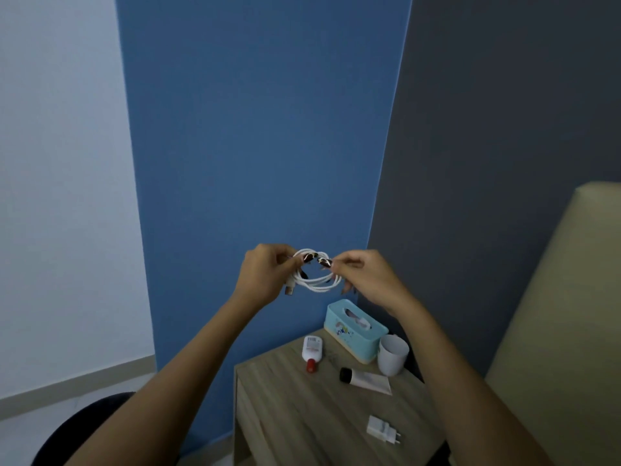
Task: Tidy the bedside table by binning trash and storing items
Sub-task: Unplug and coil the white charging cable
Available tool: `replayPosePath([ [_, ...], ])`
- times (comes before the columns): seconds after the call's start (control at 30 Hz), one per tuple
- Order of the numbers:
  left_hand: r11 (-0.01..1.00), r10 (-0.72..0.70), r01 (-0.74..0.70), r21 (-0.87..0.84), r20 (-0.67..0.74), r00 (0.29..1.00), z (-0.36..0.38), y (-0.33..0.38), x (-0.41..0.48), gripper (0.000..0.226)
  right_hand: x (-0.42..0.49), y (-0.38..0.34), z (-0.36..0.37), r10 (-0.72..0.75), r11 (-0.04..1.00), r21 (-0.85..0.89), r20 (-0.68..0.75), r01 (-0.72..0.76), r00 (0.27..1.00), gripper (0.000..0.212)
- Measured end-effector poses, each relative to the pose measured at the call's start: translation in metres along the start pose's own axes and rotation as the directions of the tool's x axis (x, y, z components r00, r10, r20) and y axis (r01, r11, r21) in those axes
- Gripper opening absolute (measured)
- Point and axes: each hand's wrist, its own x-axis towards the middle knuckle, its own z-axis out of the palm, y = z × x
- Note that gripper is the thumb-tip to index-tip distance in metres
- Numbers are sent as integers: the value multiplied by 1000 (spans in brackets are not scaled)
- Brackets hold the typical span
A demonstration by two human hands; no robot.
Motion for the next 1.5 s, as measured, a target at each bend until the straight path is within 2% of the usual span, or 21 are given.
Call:
replayPosePath([
  [0.1, 997, -57, 58, -44, 19, 998, -1, -4, 0, 17, 1, 9, 3, -15, 1000, -5, -94, 15, 995, 7],
  [0.17, 987, -85, 97, -129, 97, 992, -2, -8, -1, 15, 0, 13, 5, -19, 1000, 14, -173, 22, 985, 6],
  [0.3, 927, -158, 236, -291, 266, 951, -1, -12, -12, 20, -8, 17, 15, -20, 988, 148, -155, 43, 988, 10],
  [0.37, 907, -197, 286, -310, 287, 937, 2, -11, -17, 18, -11, 19, 22, -50, 989, 125, -187, 74, 981, 13],
  [0.47, 903, -240, 304, -303, 233, 942, 5, -9, -21, 16, -19, 20, 30, -165, 986, -71, -208, 154, 964, 24],
  [0.63, 935, -228, 252, -249, 122, 966, 7, -3, -25, 14, -45, 21, 39, -319, 876, -393, -33, 281, 947, 79],
  [0.73, 952, -211, 226, -204, 96, 973, 11, 0, -28, 13, -54, 31, 42, -373, 811, -498, -36, 307, 927, 90],
  [0.9, 966, -181, 197, -168, 107, 978, 26, -14, -32, 11, -56, 56, 54, -436, 780, -520, -54, 347, 898, 85],
  [1.07, 940, -209, 254, -230, 203, 957, 53, -59, -21, 12, -39, 93, 67, -315, 861, -439, -66, 256, 947, 89],
  [1.13, 932, -204, 270, -242, 263, 943, 65, -81, -4, 14, -23, 111, 74, -278, 868, -451, -94, 208, 956, 83],
  [1.2, 916, -224, 307, -259, 306, 925, 72, -94, 9, 16, -14, 122, 77, -281, 858, -480, -138, 185, 950, 74],
  [1.33, 900, -217, 336, -278, 382, 898, 89, -105, 37, 13, 5, 143, 81, -212, 902, -422, -255, 89, 944, 77],
  [1.5, 903, -198, 319, -288, 379, 904, 109, -110, 32, 10, -1, 173, 80, -184, 928, -368, -311, 61, 933, 69],
])
